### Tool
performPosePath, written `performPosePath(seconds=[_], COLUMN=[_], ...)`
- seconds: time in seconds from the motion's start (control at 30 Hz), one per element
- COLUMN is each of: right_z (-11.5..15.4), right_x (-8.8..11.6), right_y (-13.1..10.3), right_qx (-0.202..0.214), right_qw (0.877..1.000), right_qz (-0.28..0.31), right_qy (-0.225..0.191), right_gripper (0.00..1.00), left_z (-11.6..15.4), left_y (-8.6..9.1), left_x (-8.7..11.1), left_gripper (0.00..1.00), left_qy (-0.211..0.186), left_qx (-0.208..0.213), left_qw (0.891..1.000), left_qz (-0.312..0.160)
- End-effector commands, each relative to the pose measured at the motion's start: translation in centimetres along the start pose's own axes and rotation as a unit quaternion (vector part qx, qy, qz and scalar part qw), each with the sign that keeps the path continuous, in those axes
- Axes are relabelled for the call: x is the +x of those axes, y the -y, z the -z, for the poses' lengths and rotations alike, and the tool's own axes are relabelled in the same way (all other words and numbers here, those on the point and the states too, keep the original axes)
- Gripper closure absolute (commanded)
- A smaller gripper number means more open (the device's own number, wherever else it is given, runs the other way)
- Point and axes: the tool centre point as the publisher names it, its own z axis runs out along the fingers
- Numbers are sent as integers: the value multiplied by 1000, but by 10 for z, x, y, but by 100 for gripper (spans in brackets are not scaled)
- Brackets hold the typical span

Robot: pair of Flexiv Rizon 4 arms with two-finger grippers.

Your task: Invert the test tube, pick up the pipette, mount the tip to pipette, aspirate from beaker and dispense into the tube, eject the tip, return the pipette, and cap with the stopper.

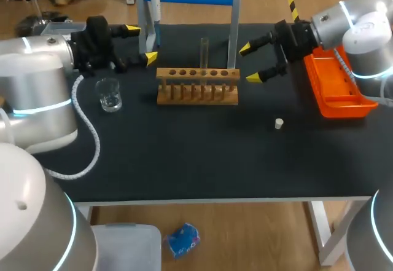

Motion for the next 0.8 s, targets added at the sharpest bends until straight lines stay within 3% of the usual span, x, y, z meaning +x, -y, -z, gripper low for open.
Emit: performPosePath(seconds=[0.03, 0.6, 0.8], right_z=[0, 0, 1], right_x=[-1, -1, 1], right_y=[1, 1, -2], right_qx=[0, 0, -1], right_qw=[1000, 1000, 1000], right_qz=[0, 0, -2], right_qy=[-2, -2, -1], right_gripper=[0, 0, 0], left_z=[-2, -2, 10], left_y=[-1, -1, -3], left_x=[2, 2, -12], left_gripper=[0, 0, 0], left_qy=[29, 29, 33], left_qx=[2, 2, 14], left_qw=[1000, 1000, 999], left_qz=[-1, -1, 6])
